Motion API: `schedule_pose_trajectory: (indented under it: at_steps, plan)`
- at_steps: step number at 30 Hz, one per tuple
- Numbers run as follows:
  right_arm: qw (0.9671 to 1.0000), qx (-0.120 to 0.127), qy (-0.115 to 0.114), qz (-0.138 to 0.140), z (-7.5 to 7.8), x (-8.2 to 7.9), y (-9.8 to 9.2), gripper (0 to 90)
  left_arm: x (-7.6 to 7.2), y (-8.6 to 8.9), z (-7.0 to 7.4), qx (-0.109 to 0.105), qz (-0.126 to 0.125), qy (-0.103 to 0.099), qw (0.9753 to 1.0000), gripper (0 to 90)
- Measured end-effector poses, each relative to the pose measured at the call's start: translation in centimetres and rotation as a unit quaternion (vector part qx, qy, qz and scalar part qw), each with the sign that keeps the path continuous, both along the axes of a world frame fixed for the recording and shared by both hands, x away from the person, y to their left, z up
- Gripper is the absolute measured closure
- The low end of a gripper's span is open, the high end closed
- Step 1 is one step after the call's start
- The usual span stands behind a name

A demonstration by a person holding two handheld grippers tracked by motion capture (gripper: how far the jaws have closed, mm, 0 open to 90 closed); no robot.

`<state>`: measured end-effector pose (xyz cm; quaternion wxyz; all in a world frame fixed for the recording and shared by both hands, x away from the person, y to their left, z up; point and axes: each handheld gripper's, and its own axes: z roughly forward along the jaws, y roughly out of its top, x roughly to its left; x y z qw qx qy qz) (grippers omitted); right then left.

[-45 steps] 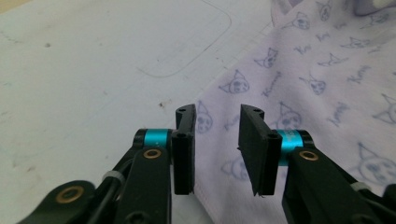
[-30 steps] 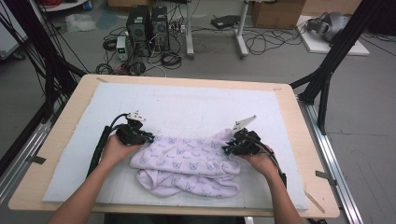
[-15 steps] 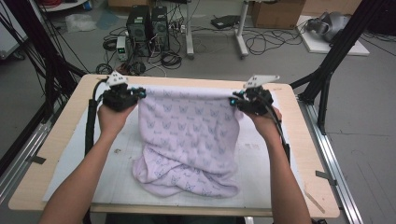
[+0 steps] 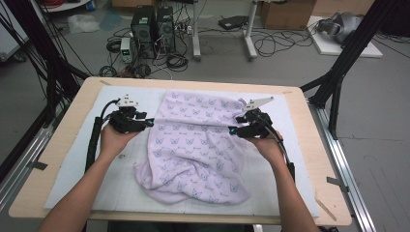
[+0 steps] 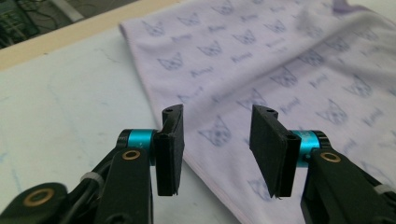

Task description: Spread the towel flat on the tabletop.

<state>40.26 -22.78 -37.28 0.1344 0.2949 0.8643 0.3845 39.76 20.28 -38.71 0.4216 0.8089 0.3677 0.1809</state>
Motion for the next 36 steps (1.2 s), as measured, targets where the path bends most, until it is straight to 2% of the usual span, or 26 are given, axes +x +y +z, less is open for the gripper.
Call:
schedule_pose_trajectory:
  at_steps: [7,11,13,16,20,25,27,29,30,31,33,34,36]
  plan:
    - [0.9994,0.009,-0.006,0.034,-0.6,-4.1,-0.2,44.1,-3.5,0.1,-1.4,-0.012,-0.048,0.007,0.9987,53.8]
    - [0.9984,0.016,-0.008,0.054,-1.4,-6.5,-0.3,42.8,-5.6,-0.1,-1.7,-0.021,-0.081,0.016,0.9963,51.8]
    - [0.9979,0.019,-0.006,0.061,-1.7,-7.6,-0.3,42.3,-6.5,-0.4,-1.8,-0.015,-0.103,0.024,0.9943,50.3]
    - [0.9969,0.025,-0.006,0.074,-2.4,-9.1,-0.3,42.3,-7.7,-0.7,-1.9,-0.024,-0.125,0.031,0.9914,49.0]
    - [0.9959,0.029,-0.005,0.085,-3.4,-11.0,-0.4,41.6,-9.3,-1.2,-2.0,-0.022,-0.150,0.032,0.9879,47.3]
    - [0.9948,0.048,0.005,0.089,-4.5,-12.5,-0.9,40.9,-11.1,-1.8,-2.4,-0.021,-0.186,0.039,0.9815,45.3]
    - [0.9946,0.043,0.008,0.094,-4.9,-13.0,-0.9,40.8,-11.5,-2.0,-2.7,-0.018,-0.200,0.045,0.9787,45.1]
    - [0.9950,0.024,0.014,0.096,-5.2,-13.4,-0.8,41.0,-11.8,-2.3,-3.1,-0.011,-0.210,0.053,0.9763,45.6]
    - [0.9949,0.023,0.018,0.097,-5.4,-13.4,-0.8,42.3,-11.8,-2.5,-3.4,-0.008,-0.218,0.059,0.9740,47.8]
    - [0.9945,0.021,0.024,0.099,-5.6,-13.4,-0.8,46.0,-11.9,-2.6,-3.6,-0.001,-0.225,0.062,0.9724,54.2]
    - [0.9934,0.009,0.032,0.110,-6.0,-13.4,-0.6,58.0,-12.0,-2.9,-4.0,0.020,-0.236,0.060,0.9698,62.7]
    - [0.9925,0.003,0.032,0.118,-6.1,-13.4,-0.4,64.3,-12.0,-2.9,-4.2,0.023,-0.239,0.054,0.9693,67.5]
    - [0.9909,-0.009,0.031,0.131,-6.1,-13.4,0.0,76.9,-12.1,-2.7,-4.1,0.023,-0.237,0.040,0.9703,78.5]
